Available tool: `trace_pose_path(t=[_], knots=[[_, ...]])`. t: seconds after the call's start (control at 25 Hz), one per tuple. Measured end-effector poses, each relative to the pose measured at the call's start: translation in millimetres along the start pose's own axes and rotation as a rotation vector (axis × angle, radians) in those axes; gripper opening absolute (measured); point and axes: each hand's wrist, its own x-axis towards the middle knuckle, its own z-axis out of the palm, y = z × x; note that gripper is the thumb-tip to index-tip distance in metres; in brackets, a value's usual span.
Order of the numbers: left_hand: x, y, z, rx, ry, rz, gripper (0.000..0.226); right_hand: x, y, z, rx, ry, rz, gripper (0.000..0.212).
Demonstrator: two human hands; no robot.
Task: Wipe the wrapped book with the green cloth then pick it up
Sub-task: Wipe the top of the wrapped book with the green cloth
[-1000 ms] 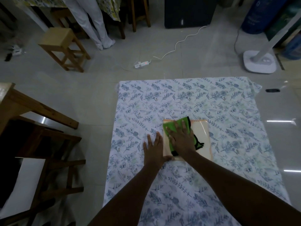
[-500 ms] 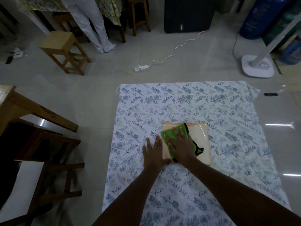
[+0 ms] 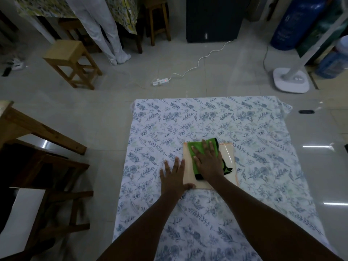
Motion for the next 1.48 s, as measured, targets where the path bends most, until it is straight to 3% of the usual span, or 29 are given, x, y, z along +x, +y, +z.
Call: trace_pose_path(t=[0.2,0.36,0.56,0.8,0.96,1.04,1.2,1.24,1.36,1.48], knots=[[1.1,3.2,-3.5,0.035,-0.02,-0.015,0.112,-18.1,55.1,-5.1,-0.012,0.08,0.167,0.051],[2.2,2.6,-3.3,0.029,-0.019,-0.017,0.113,-33.9,57.3,0.9,0.044,0.115,0.302,0.053],[6.9,-3.0,3.3,0.029,0.01,-0.004,0.116,-77.5,40.4,29.1,-0.096,0.112,0.023,0.054],[12.1,-16.1,2.1,-0.074,-0.037,0.056,0.121,-56.1,23.8,19.2,-0.149,-0.021,-0.344,0.051],[8.7,-18.8,2.6,-0.082,0.016,0.053,0.119,-63.2,41.3,18.1,-0.161,-0.042,-0.605,0.047],[8.6,-19.7,4.2,-0.071,0.028,0.056,0.121,-56.9,38.7,13.0,-0.114,-0.098,-0.562,0.045],[9.6,-19.9,4.5,-0.065,0.007,0.04,0.128,-44.8,8.7,7.2,0.04,-0.034,-0.158,0.047],[8.9,-19.4,4.4,-0.062,0.004,0.04,0.128,-50.3,5.4,10.3,0.045,-0.013,-0.181,0.046],[8.7,-19.5,5.4,-0.057,0.027,0.045,0.127,-73.5,20.2,23.4,-0.045,0.029,-0.528,0.046],[9.6,-18.5,5.4,-0.062,0.015,0.052,0.127,-61.0,29.0,16.1,0.021,-0.022,-0.506,0.045]])
